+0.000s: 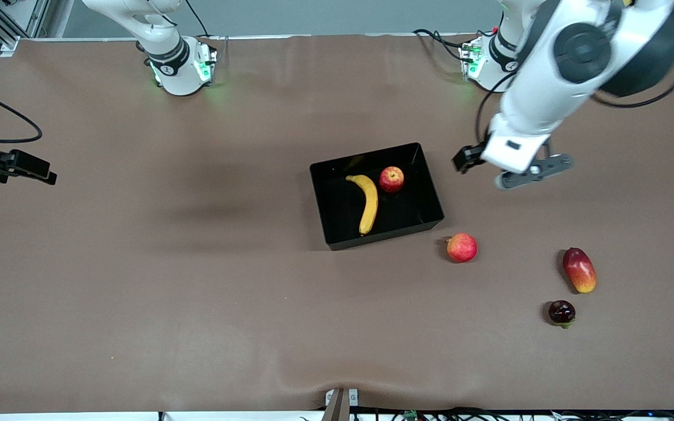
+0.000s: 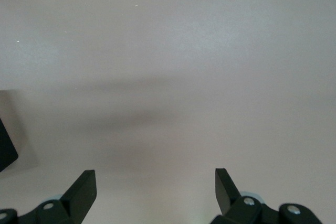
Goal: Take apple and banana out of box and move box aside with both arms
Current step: 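Lower the left gripper into the tray and grasp the red apple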
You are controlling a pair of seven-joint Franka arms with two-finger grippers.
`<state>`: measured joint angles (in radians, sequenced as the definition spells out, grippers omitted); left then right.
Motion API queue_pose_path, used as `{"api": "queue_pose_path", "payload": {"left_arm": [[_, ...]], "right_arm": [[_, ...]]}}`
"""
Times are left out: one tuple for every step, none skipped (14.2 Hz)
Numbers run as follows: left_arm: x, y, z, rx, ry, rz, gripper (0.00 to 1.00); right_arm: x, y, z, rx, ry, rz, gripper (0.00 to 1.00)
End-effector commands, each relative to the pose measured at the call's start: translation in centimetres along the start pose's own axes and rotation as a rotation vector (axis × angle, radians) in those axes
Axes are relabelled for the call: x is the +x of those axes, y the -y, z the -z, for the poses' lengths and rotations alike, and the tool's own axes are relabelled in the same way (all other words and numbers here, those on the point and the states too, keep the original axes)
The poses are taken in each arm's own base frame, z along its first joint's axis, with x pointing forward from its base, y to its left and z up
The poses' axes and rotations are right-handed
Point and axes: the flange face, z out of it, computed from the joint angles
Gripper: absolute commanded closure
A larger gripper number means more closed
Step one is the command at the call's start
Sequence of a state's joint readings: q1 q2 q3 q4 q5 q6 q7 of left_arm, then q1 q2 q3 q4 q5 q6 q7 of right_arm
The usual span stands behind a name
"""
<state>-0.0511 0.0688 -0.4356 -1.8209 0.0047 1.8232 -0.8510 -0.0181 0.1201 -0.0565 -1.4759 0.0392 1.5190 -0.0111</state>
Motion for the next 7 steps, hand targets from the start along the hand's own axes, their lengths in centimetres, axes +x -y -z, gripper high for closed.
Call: {"api": "queue_pose_path", "payload": {"left_arm": [[-3.0,-2.1,-4.9,-0.053,-0.022,0.106,0.00],[-4.0,-2.8,-7.0,-0.065,-0.031,0.124,0.00],[-5.1,-3.5,-9.2,-0.084,-0.034,0.146,0.00],[-6.2,-4.3,-11.2,-0.094,-0.026,0.171,0.00],[-7.2,-5.2,-13.0,-0.103,-0.014,0.191,0.00],[-7.9,-6.1,-14.8,-0.110,-0.001,0.219,0.00],[-8.9,-7.0,-17.0,-0.091,0.001,0.221,0.00]], "right_arm": [[-0.2,-0.2,0.4,0.006,-0.004,-0.006,0.00],[-0.2,-0.2,0.3,0.006,-0.002,-0.007,0.00],[-0.2,-0.2,0.4,0.006,-0.004,-0.007,0.00],[-0.2,-0.2,0.4,0.006,-0.004,-0.007,0.00],[-0.2,-0.2,0.4,0.006,-0.004,-0.007,0.00],[-0.2,-0.3,0.4,0.007,-0.004,-0.008,0.00],[-0.2,-0.3,0.4,0.006,-0.004,-0.008,0.00]]}}
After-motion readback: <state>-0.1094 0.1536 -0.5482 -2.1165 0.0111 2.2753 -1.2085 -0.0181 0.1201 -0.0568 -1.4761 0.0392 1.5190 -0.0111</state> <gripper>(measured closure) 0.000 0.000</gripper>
